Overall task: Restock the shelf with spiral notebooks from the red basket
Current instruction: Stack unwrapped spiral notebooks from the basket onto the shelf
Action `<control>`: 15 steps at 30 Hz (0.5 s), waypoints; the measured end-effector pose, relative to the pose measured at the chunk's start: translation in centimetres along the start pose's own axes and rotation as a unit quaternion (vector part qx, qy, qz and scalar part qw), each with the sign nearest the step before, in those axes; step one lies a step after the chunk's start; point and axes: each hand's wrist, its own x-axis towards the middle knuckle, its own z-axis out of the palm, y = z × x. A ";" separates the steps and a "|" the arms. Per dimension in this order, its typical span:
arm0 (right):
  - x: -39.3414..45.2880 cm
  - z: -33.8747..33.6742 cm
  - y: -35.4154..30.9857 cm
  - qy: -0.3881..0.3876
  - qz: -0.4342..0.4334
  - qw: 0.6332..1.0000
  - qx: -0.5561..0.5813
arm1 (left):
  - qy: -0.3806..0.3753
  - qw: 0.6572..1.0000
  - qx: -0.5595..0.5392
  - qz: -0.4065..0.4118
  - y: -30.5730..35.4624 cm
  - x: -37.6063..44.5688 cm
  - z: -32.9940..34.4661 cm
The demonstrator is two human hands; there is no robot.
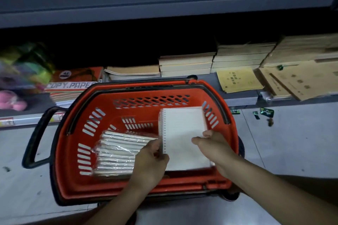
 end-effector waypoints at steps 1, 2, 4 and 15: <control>0.1 0.3 0.1 0.009 0.004 1.000 -0.015 | -0.009 1.000 0.008 0.004 0.0 0.0 0.0; 0.2 0.6 0.3 0.027 0.006 0.999 -0.028 | -0.022 1.000 0.013 0.009 0.0 -0.1 0.0; 0.1 1.0 0.4 0.059 0.012 0.997 -0.044 | -0.050 0.998 0.018 0.016 -0.2 -0.3 0.4; 0.4 0.9 1.6 0.022 -0.018 0.997 -0.071 | -0.098 0.986 -0.089 -0.099 0.4 0.4 -0.8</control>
